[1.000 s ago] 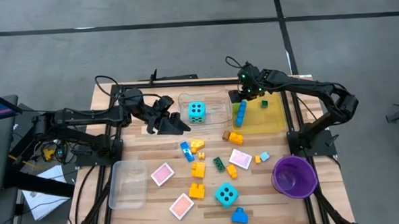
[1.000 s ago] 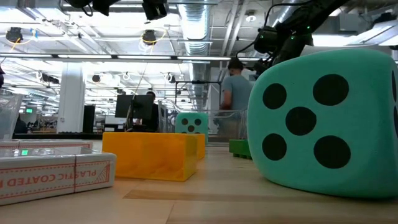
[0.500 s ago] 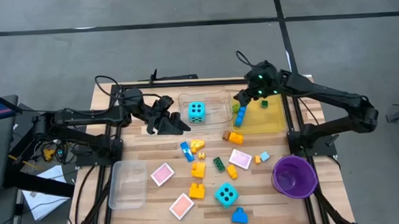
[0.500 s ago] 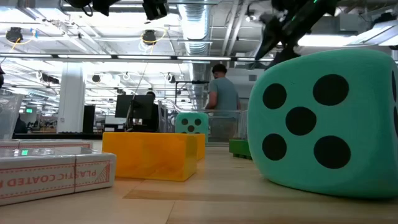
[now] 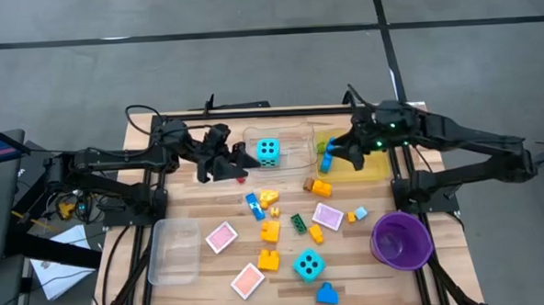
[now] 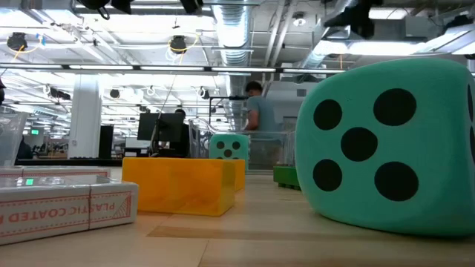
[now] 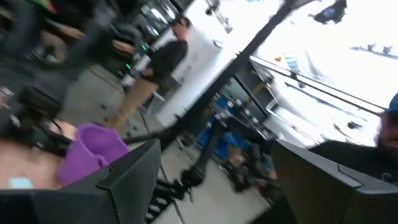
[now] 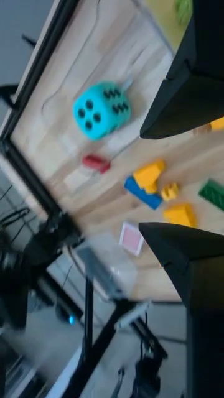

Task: Pick & Place Toys
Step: Put the blue dice into the transparent bin

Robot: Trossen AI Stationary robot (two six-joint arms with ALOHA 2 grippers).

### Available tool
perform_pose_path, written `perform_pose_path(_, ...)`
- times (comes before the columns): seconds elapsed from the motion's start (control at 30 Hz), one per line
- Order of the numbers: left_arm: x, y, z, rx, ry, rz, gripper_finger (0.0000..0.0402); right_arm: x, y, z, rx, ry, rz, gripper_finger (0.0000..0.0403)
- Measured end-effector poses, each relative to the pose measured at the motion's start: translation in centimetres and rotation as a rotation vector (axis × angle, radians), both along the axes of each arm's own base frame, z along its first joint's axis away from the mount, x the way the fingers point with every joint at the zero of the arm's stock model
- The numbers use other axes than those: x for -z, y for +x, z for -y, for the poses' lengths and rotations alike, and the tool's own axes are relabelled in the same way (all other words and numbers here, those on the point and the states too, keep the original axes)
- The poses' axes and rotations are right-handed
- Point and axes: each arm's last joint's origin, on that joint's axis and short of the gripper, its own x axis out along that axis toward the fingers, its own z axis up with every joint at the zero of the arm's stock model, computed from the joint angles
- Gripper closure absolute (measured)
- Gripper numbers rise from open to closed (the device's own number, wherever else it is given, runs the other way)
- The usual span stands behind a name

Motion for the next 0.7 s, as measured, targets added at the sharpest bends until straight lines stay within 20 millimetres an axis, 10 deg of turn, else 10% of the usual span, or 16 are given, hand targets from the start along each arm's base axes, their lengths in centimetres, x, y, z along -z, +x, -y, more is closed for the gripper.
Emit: perform_pose_path(0.7, -3.8, -3.3, 1.2, -0.191, 0.107, 0.275, 0.0100, -1.5, 0.3, -3.1, -0.060, 0.155, 0.150, 0.0159)
